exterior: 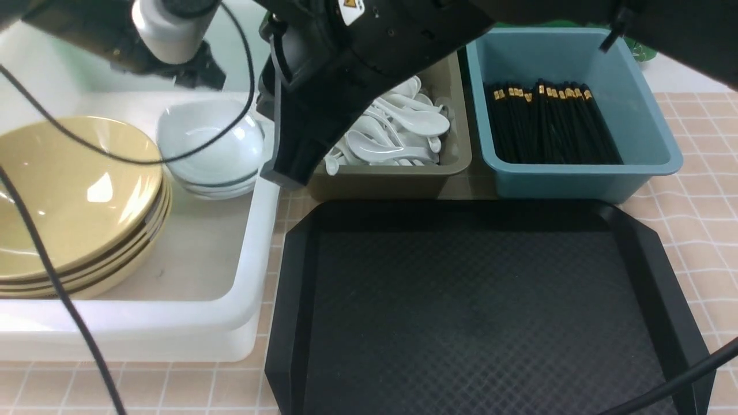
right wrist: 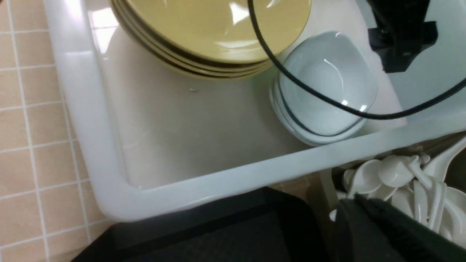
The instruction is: On brown table put chopsticks spoon bowls plates into blue grey white boxes.
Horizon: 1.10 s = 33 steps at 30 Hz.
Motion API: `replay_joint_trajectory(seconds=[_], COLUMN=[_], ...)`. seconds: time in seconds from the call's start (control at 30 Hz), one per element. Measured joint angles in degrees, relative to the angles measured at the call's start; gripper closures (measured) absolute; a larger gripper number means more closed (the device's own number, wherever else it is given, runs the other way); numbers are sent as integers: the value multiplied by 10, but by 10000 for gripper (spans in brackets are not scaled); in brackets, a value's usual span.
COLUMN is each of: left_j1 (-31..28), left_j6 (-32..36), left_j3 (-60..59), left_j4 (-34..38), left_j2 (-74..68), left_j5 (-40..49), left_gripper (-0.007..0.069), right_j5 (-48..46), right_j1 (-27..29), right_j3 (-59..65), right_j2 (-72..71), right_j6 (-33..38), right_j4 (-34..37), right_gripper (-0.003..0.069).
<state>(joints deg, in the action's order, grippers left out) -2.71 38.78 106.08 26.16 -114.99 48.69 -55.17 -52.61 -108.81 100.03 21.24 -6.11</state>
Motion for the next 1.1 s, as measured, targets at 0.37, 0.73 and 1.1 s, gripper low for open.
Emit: replay_joint_trajectory(seconds=[0.37, 0.73, 1.1], left_j1=[9, 9, 8], left_j6=[-103, -168, -251], left_j3=[175, 106, -326], left_j4=[-50, -138, -227], left_j2=[35, 242, 539], left_j5=[172, 234, 86], left_gripper=[501, 621, 621], right_j5=[-15, -112, 39], right_j1=[0, 14, 17], right_j3=[-1, 32, 310], right_j2=[-8, -97, -331], right_j6=[-18, -123, -207], right_j4=[-52, -119, -100], right_gripper=[609, 609, 601])
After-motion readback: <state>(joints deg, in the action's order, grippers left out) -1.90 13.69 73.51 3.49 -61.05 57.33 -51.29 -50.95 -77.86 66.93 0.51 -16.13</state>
